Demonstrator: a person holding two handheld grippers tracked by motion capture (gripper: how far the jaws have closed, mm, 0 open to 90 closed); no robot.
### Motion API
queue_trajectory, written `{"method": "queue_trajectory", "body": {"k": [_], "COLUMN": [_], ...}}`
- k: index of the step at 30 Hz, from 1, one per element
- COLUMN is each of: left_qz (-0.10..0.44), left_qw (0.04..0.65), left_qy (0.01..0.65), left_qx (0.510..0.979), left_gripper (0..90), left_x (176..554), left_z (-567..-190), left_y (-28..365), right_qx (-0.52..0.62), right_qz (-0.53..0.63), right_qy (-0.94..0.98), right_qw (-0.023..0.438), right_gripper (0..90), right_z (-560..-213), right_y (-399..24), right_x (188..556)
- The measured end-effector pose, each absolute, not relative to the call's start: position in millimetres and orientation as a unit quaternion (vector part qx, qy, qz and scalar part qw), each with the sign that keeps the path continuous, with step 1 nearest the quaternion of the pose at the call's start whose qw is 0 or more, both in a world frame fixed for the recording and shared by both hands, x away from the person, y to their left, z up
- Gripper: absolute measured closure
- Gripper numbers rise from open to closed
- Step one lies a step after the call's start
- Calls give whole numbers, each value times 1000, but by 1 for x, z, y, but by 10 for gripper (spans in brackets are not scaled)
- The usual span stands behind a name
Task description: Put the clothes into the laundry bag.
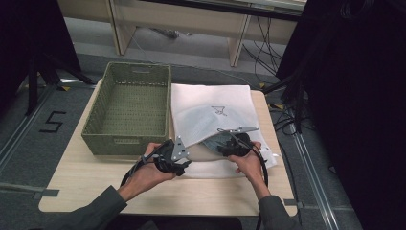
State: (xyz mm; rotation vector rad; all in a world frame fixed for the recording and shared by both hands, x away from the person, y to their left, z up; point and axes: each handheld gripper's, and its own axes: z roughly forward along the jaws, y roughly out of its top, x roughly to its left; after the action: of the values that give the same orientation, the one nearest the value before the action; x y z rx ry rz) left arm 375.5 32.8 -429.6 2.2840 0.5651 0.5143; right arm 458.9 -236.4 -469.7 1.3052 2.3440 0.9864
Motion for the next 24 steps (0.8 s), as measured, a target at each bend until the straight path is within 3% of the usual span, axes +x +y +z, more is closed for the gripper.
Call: {"method": "queue_trajectory", "body": {"k": [3,6,9,11,13,19,21,24], "left_qz": [162,154,142,131,118,111,109,111], "left_qw": [364,360,360,366,371,348,342,355], "left_qy": [219,209,207,208,216,207,204,209], "left_qx": [891,896,899,898,895,907,911,904], "left_gripper": [420,419,421,421,419,418,470,624], "left_x": [372,371,376,380,382,388,389,391], "left_z": [-440,-446,-454,-459,-466,-491,-498,-507], "left_y": [21,11,1,-4,-10,-31,-34,-36], "right_qx": [466,445,465,446,467,460,453,449], "right_qz": [351,353,348,357,351,343,336,335], "right_qy": [801,809,803,806,802,808,814,814], "right_qw": [135,152,133,154,128,136,141,151], "right_gripper": [502,502,502,502,501,480,474,469], "right_z": [-470,-471,-468,-472,-469,-473,-474,-477], "right_y": [-234,-237,-234,-234,-232,-231,-230,-229], "right_x": [458,461,459,461,459,462,463,467]}}
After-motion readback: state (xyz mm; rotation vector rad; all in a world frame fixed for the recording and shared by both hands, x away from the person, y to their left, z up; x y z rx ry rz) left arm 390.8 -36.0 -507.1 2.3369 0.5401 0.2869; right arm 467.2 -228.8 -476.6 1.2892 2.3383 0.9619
